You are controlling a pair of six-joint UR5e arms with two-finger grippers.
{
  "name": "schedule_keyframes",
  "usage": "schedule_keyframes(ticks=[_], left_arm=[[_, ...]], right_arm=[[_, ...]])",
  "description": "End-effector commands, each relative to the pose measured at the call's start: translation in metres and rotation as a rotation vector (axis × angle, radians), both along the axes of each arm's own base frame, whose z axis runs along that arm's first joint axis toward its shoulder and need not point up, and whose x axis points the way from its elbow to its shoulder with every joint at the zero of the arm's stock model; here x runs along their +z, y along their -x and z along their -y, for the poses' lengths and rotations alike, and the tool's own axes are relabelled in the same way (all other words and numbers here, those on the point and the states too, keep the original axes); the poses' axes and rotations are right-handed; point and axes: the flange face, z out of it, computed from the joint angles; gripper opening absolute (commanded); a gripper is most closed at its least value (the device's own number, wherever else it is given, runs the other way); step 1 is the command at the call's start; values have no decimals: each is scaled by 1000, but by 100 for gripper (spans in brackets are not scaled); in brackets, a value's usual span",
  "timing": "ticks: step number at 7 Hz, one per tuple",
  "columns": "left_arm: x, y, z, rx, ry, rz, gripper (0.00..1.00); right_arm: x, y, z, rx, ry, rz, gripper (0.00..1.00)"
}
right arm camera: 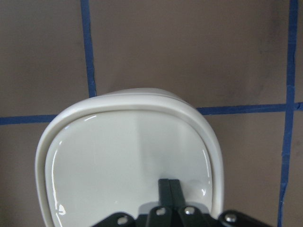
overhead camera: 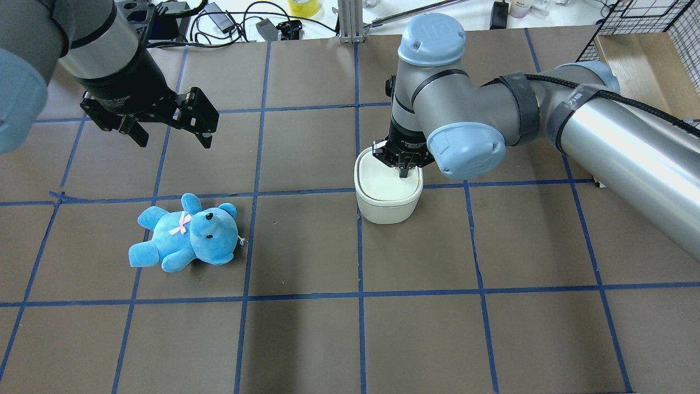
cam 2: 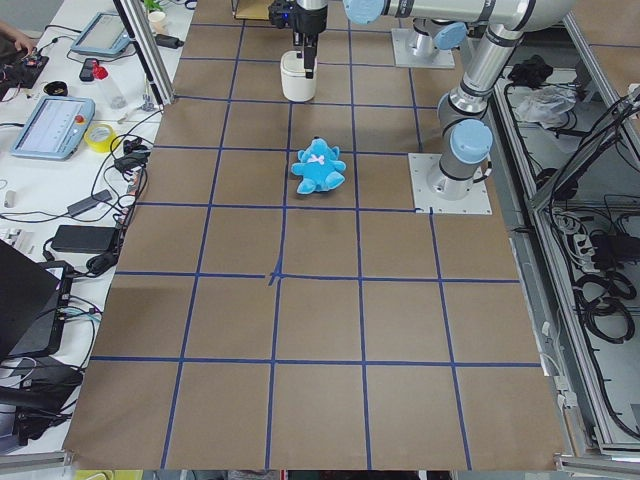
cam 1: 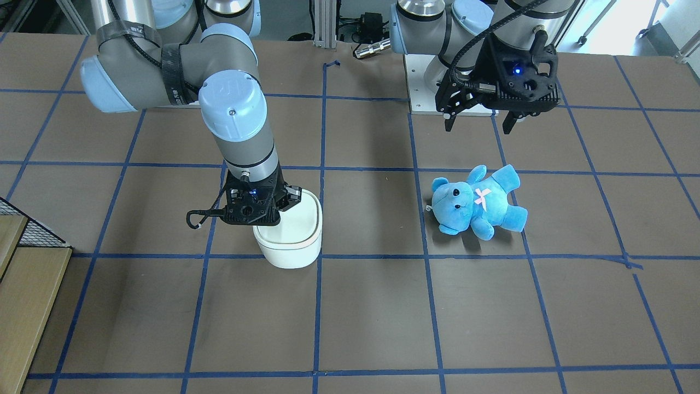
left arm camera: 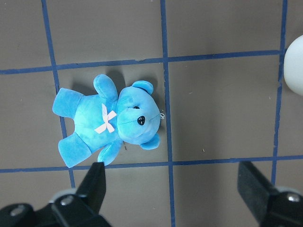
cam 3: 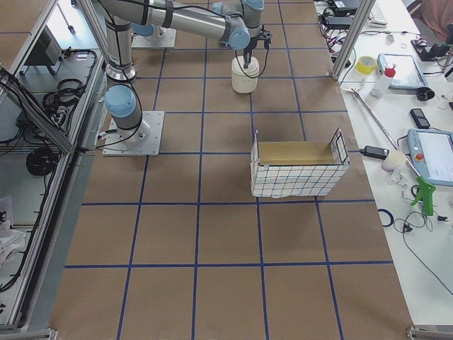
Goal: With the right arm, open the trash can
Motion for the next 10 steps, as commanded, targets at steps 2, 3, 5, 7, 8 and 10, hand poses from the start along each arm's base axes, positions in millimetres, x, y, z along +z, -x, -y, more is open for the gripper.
schedule_keyframes(ticks=[2, 3, 5, 7, 8, 10], left_arm=[[0, 0, 0, 0, 0, 0, 100], [0, 0, 0, 0, 0, 0, 100], [0, 0, 0, 0, 0, 0, 100], [0, 0, 0, 0, 2, 0, 100], [0, 0, 0, 1, 0, 0, 100], [0, 0, 0, 1, 0, 0, 100]], right_arm=[[117, 8, -11, -13, 107, 17, 77], [152, 15, -7, -26, 154, 20, 100], [209, 21, -12, -35, 153, 17, 100], [226, 42, -9, -56, 101, 2, 100], [228, 61, -2, -28, 97, 5, 100], [230, 78, -2, -19, 83, -21, 100]])
